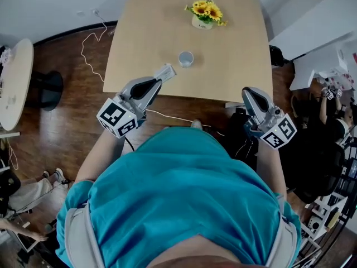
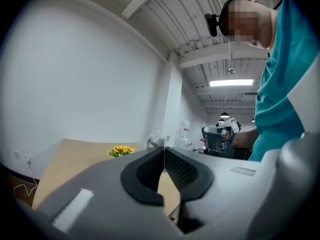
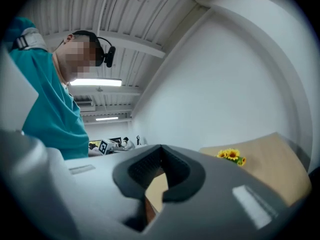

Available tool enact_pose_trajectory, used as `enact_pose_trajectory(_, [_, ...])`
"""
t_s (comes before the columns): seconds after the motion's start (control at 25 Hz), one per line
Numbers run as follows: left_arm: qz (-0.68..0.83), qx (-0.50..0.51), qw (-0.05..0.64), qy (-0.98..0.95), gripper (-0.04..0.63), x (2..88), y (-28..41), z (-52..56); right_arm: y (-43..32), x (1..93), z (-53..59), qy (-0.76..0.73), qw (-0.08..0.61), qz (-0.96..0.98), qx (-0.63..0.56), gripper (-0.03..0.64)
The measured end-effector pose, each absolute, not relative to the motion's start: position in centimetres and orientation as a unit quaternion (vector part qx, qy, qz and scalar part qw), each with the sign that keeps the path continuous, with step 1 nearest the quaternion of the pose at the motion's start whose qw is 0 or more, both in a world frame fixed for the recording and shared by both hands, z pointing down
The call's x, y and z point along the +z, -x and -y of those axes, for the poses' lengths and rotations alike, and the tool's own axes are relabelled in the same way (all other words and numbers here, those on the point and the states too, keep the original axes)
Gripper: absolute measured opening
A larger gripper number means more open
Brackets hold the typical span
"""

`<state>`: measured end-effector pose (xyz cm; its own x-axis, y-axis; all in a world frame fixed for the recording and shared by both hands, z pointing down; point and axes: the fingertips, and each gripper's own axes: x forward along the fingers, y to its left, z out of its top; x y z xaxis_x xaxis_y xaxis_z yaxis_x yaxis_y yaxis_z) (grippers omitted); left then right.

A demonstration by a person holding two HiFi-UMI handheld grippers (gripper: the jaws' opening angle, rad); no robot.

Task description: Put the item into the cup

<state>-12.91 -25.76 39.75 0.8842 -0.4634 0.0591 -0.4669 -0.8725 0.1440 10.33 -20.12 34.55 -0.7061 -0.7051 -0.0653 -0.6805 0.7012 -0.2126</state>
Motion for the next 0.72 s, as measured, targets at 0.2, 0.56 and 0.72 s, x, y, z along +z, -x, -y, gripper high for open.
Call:
enact_pose_trajectory(0.2, [0.267, 0.090, 0.090, -0.955, 0.008, 44.7, 8.6, 31.8, -14.1, 36.4, 24.6, 0.334, 0.069, -0.935, -0.096, 0.000])
enact_pose_trajectory(0.56, [0.262, 0.254, 0.078, -0.928, 0.008, 51.0, 5.7, 37.6, -16.3, 40.4, 30.3, 0.293, 0.054, -0.947, -0.120, 0.000])
enact_pose_trajectory(0.72, [0.238, 0.302, 0.067, -0.921, 0.008, 53.1, 5.5, 39.0, -16.2, 41.4, 32.4, 0.309, 0.049, -0.942, -0.120, 0.000])
